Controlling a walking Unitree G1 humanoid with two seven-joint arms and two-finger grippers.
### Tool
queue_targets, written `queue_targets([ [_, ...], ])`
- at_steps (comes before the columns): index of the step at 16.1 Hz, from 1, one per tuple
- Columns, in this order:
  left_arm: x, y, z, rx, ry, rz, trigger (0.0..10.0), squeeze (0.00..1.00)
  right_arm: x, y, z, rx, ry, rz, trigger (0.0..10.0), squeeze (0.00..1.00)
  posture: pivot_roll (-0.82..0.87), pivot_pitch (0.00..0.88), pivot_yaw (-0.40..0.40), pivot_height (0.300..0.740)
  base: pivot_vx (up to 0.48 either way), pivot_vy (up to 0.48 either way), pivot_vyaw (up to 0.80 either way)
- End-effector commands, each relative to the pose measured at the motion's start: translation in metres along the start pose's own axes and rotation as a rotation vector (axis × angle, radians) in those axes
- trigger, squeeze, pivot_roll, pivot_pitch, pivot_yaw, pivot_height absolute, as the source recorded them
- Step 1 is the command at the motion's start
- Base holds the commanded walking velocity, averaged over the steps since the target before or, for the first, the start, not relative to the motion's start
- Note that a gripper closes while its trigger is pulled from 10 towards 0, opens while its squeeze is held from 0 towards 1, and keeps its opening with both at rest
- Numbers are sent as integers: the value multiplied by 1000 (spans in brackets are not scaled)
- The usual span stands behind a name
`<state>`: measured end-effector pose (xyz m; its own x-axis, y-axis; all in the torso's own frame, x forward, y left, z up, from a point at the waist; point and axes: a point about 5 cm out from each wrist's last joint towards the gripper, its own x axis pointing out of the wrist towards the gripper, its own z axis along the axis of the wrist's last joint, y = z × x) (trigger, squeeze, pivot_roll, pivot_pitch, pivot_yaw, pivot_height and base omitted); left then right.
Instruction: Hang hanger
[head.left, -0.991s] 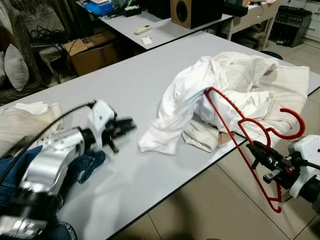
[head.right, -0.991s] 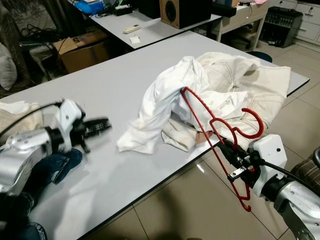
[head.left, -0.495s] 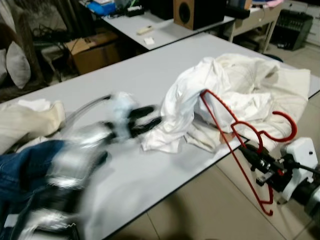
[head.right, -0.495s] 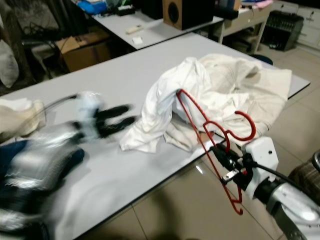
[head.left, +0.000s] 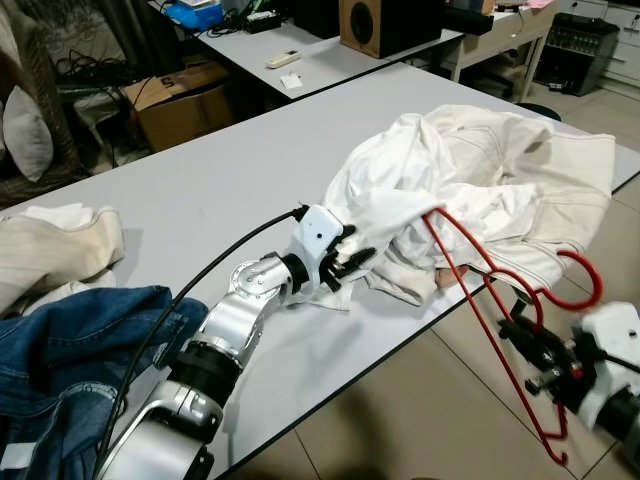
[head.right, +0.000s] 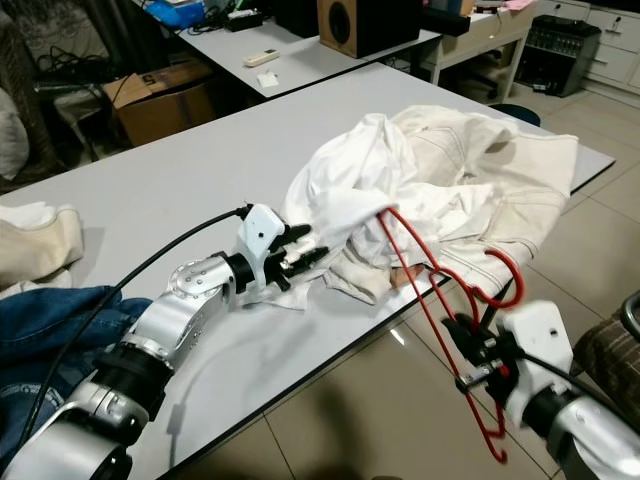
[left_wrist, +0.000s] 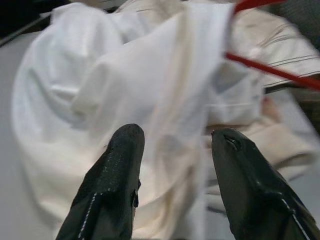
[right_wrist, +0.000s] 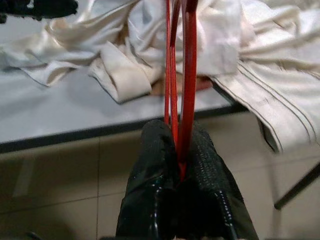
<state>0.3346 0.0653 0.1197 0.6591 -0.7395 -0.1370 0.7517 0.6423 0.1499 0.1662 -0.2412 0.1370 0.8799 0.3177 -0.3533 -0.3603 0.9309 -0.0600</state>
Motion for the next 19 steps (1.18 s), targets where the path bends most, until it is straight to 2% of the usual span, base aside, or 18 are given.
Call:
queue_targets([
  [1,1,6,3,14,-13,38,10000,0,-3,-1,3,-8,-22,-24,10000,0,-301,0,147,740,0,0,0],
  [3,5,6,7,10,-58,34,10000,0,-5,-1,-9,29,-9,-40,10000,0,-302,0,148,740,0,0,0],
  [4,9,2,6,32,-62,-3,10000,0,-4,0,-10,45,-17,-37,10000,0,-302,0,148,740,0,0,0],
  [7,14,-9,7,30,-98,-108,10000,0,-1,1,-8,45,-32,-35,10000,0,-304,0,151,740,0,0,0],
  [8,14,-10,6,37,-95,-115,10000,0,-1,1,-8,43,-34,-34,10000,0,-304,0,151,740,0,0,0],
  [11,16,-7,-4,134,-11,-87,10000,0,0,1,-5,32,-47,-25,10000,0,-304,0,151,740,0,0,0],
  [12,17,-4,-6,139,5,-55,8667,0,1,1,-4,30,-50,-22,10000,0,-304,0,151,740,0,0,0],
  [13,17,-2,-6,140,13,-33,4980,0,1,1,-3,29,-52,-21,10000,0,-310,0,151,740,0,0,0],
  [14,18,-2,-6,140,16,-23,0,0,0,1,-2,28,-54,-18,10000,0,-310,0,151,740,0,0,0],
  [19,24,-4,-4,108,-2,-14,0,0,0,2,-1,25,-55,-8,10000,0,-310,0,151,740,0,0,0],
])
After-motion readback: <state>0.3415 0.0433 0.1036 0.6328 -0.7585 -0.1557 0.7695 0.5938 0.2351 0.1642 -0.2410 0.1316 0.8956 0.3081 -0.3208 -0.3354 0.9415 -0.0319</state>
